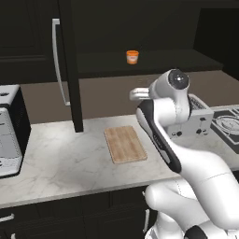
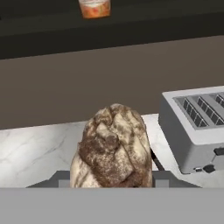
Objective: Pick the bread, place it on the cutting board, pick the jam, place it on the counter, and close the cabinet.
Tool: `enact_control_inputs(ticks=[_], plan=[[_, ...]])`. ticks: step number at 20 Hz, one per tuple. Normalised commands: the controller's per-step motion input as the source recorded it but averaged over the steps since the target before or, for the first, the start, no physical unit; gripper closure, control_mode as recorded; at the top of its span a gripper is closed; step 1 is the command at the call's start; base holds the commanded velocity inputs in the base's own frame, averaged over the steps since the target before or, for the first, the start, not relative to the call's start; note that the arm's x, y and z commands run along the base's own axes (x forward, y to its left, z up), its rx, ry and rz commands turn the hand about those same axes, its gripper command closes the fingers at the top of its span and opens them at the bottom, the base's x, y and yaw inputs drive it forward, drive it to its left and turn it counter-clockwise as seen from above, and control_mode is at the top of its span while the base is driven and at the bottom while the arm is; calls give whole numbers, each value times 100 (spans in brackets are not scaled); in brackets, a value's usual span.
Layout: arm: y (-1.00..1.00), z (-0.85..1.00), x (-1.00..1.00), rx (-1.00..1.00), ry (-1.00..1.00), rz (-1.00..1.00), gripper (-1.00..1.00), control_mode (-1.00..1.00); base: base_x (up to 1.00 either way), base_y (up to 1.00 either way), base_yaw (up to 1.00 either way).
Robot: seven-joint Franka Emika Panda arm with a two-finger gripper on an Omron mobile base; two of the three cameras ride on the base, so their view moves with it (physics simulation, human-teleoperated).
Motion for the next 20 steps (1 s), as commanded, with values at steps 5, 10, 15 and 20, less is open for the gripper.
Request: enact_control_inputs(ticks=[5,10,15,20], plan=[[1,-41,17,0,2,3,100,-100,0,0,0],[11,-50,24,0,0,1,100,-100,0,0,0],[9,-45,17,0,0,1,100,-100,0,0,0],[2,-39,11,0,0,0,100,-100,0,0,0]])
